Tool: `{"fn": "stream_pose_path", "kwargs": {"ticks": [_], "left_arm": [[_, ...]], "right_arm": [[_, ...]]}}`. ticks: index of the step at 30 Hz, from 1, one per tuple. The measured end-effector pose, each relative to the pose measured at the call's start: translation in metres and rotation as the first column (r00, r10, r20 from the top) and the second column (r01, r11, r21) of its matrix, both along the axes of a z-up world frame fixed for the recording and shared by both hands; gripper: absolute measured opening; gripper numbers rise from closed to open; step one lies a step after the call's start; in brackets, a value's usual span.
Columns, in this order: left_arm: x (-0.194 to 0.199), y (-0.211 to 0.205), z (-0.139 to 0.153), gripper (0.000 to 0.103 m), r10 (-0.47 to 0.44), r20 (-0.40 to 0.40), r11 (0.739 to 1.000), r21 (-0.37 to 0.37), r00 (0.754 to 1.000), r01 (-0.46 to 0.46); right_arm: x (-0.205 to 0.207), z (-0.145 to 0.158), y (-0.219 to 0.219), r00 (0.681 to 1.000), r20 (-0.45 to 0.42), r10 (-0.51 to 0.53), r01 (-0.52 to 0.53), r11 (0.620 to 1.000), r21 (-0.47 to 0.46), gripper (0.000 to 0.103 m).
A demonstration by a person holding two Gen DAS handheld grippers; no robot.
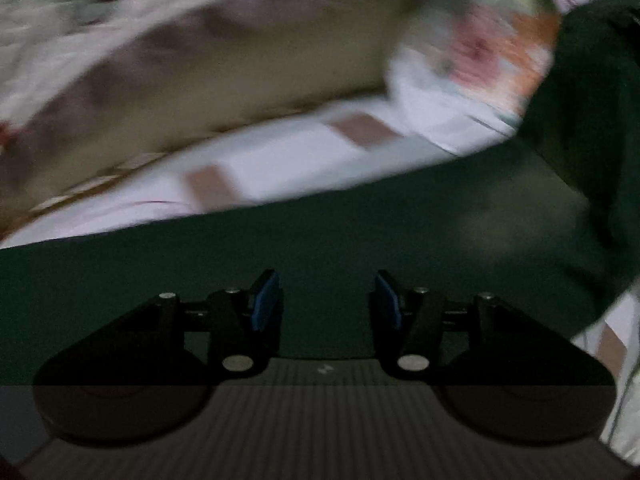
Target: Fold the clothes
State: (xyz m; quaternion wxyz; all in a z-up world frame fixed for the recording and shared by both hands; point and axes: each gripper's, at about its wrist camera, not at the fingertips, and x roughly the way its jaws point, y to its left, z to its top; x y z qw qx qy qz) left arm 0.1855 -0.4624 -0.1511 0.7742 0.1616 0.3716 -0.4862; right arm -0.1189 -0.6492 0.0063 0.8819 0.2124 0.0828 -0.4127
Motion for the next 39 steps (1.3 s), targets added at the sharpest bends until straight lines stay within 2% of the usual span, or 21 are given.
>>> {"fn": "stream_pose_path", "kwargs": {"ticks": [4, 7, 9, 10, 11, 13, 14, 15, 16, 17, 20, 23, 25, 26, 28, 32, 34, 36, 39], "left_arm": [[0.03, 0.073, 0.014, 0.053, 0.123, -0.026, 0.992, 0.021, 0.992, -0.122], [0.042, 0.136, 0.01, 0.055, 0.258, -0.02, 0.963, 0.08, 0.966, -0.256], [0.049, 0.169, 0.005, 0.062, 0.31, 0.069, 0.938, 0.143, 0.948, -0.316], [0.054, 0.184, -0.001, 0.067, 0.31, 0.131, 0.927, 0.176, 0.942, -0.33], [0.059, 0.198, -0.007, 0.067, 0.301, 0.197, 0.917, 0.21, 0.933, -0.34], [0.076, 0.224, -0.025, 0.066, 0.362, 0.23, 0.873, 0.256, 0.903, -0.415], [0.088, 0.242, -0.034, 0.067, 0.416, 0.183, 0.858, 0.247, 0.891, -0.451], [0.099, 0.26, -0.037, 0.07, 0.478, 0.099, 0.85, 0.2, 0.873, -0.488], [0.109, 0.277, -0.038, 0.066, 0.533, 0.006, 0.837, 0.148, 0.846, -0.528], [0.116, 0.287, -0.035, 0.064, 0.567, -0.034, 0.82, 0.123, 0.823, -0.559], [0.122, 0.297, -0.026, 0.064, 0.605, -0.028, 0.793, 0.109, 0.795, -0.6], [0.128, 0.314, -0.029, 0.065, 0.562, -0.307, 0.801, -0.029, 0.768, -0.598], [0.129, 0.323, -0.035, 0.064, 0.501, -0.49, 0.777, -0.109, 0.713, -0.62], [0.129, 0.325, -0.037, 0.064, 0.466, -0.546, 0.769, -0.139, 0.696, -0.624], [0.126, 0.322, -0.034, 0.064, 0.443, -0.56, 0.774, -0.154, 0.7, -0.614], [0.129, 0.314, -0.024, 0.064, 0.47, -0.48, 0.768, -0.191, 0.741, -0.611], [0.132, 0.317, -0.023, 0.064, 0.478, -0.465, 0.755, -0.217, 0.746, -0.619], [0.135, 0.325, -0.022, 0.064, 0.475, -0.485, 0.732, -0.246, 0.735, -0.635], [0.138, 0.338, -0.021, 0.064, 0.453, -0.539, 0.676, -0.311, 0.71, -0.668]], "right_arm": [[0.055, 0.01, 0.044, 0.987, -0.046, 0.155, -0.159, 0.983, -0.095, 0.019], [0.099, 0.005, 0.08, 0.955, -0.094, 0.281, -0.291, 0.95, -0.114, 0.018], [0.126, -0.003, 0.098, 0.926, -0.107, 0.361, -0.37, 0.925, -0.082, 0.018], [0.139, -0.008, 0.105, 0.912, -0.117, 0.394, -0.403, 0.913, -0.063, 0.017], [0.15, -0.016, 0.109, 0.898, -0.138, 0.417, -0.425, 0.904, -0.038, 0.017], [0.174, -0.032, 0.118, 0.868, -0.201, 0.454, -0.46, 0.888, 0.021, 0.017], [0.182, -0.039, 0.124, 0.854, -0.227, 0.468, -0.472, 0.881, 0.039, 0.017], [0.186, -0.044, 0.13, 0.845, -0.246, 0.475, -0.481, 0.876, 0.039, 0.017], [0.19, -0.049, 0.137, 0.835, -0.266, 0.482, -0.49, 0.871, 0.04, 0.017], [0.194, -0.053, 0.144, 0.825, -0.285, 0.488, -0.499, 0.866, 0.04, 0.017], [0.206, -0.064, 0.161, 0.795, -0.349, 0.496, -0.522, 0.853, 0.024, 0.017], [0.219, -0.072, 0.175, 0.745, -0.457, 0.485, -0.55, 0.835, -0.012, 0.017], [0.227, -0.076, 0.182, 0.724, -0.495, 0.481, -0.561, 0.828, -0.014, 0.017], [0.231, -0.076, 0.185, 0.719, -0.503, 0.48, -0.563, 0.826, -0.016, 0.017], [0.243, -0.07, 0.189, 0.722, -0.501, 0.476, -0.565, 0.824, -0.031, 0.017], [0.274, -0.039, 0.214, 0.751, -0.494, 0.438, -0.558, 0.822, -0.119, 0.017], [0.294, -0.021, 0.239, 0.75, -0.482, 0.452, -0.588, 0.79, -0.173, 0.017], [0.314, -0.006, 0.266, 0.742, -0.465, 0.483, -0.625, 0.749, -0.219, 0.016], [0.348, -0.01, 0.313, 0.687, -0.454, 0.567, -0.709, 0.659, -0.251, 0.016]]}}
